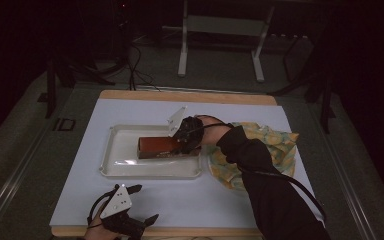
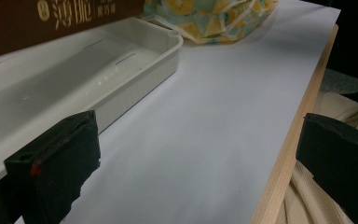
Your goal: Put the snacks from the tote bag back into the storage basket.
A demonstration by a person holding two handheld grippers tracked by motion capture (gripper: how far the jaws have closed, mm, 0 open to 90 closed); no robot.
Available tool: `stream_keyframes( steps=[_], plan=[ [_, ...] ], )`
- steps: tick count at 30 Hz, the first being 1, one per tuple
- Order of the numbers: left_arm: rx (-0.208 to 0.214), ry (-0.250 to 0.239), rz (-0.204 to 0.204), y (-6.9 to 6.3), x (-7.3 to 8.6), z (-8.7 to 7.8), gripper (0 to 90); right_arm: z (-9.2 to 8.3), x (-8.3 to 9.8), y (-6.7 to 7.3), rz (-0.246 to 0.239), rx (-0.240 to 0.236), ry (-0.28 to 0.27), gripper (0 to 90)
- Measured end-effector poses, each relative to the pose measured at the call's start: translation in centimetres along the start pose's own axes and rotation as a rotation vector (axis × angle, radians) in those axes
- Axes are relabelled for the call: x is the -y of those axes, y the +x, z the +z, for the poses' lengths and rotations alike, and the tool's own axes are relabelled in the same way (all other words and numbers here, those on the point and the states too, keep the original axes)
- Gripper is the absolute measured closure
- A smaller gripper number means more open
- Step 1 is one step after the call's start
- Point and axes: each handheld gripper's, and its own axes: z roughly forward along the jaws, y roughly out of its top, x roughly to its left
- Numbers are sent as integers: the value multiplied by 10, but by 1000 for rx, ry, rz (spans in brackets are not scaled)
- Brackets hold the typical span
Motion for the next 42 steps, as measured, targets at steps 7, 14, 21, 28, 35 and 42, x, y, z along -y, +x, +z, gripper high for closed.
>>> stream_keyframes(
  steps=[7, 14, 21, 28, 35, 42],
  plan=[
    [3, 0, 0, 0, 0, 0, 0, 18, 6, -2, 15, -3, 33, 430],
    [3, -3, -4, 0, 0, 0, 0, 28, 10, -3, 27, -5, 60, 430],
    [5, -4, -3, 0, 0, -1, 0, 36, 12, -4, 34, -3, 68, 430],
    [8, -4, -3, 0, 0, -1, 0, 47, 15, -4, 35, -8, 89, 430],
    [10, -7, -5, 0, 0, -1, 0, 52, 17, -5, 51, -6, 92, 428],
    [10, -8, -7, 0, 0, -1, 0, 57, 18, -5, 68, -7, 91, 421]
  ],
)
